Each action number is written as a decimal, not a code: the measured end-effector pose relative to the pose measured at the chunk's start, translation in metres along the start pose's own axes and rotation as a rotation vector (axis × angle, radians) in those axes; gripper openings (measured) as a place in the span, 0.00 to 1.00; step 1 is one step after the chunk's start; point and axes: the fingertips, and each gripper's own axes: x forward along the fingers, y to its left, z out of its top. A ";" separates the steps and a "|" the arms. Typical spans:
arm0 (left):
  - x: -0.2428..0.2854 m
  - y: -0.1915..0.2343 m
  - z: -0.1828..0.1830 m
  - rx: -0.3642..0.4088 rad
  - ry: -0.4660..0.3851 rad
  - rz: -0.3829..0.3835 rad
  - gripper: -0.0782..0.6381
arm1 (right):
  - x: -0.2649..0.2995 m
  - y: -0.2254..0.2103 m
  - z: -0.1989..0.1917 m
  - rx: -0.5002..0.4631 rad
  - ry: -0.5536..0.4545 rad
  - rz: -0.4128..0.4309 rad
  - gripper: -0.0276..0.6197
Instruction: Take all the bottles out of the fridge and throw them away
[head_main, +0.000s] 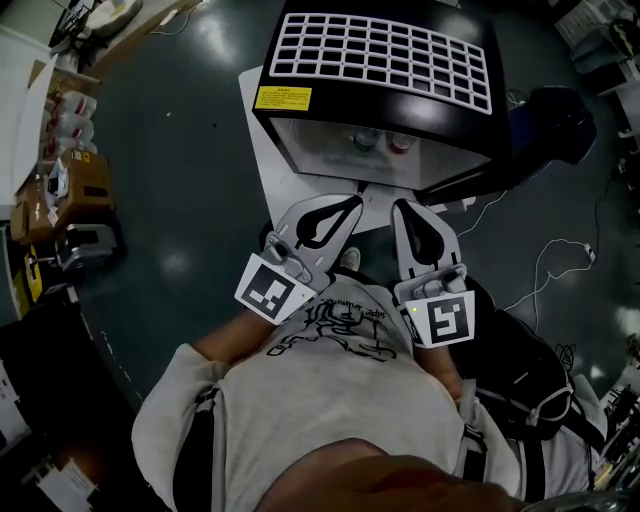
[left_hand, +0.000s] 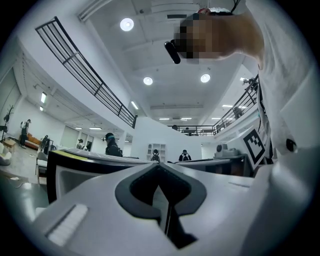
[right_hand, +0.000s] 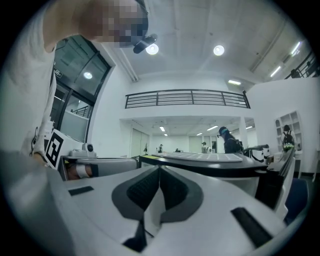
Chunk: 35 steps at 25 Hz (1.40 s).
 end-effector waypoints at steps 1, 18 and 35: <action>0.000 0.002 -0.001 0.005 0.004 -0.003 0.12 | 0.002 0.000 -0.001 0.001 -0.002 -0.003 0.05; 0.006 0.030 -0.029 0.035 0.028 0.000 0.12 | 0.029 -0.007 -0.037 0.014 0.018 -0.029 0.06; 0.018 0.052 -0.053 0.010 0.010 0.011 0.12 | 0.050 -0.020 -0.076 0.052 0.051 -0.046 0.13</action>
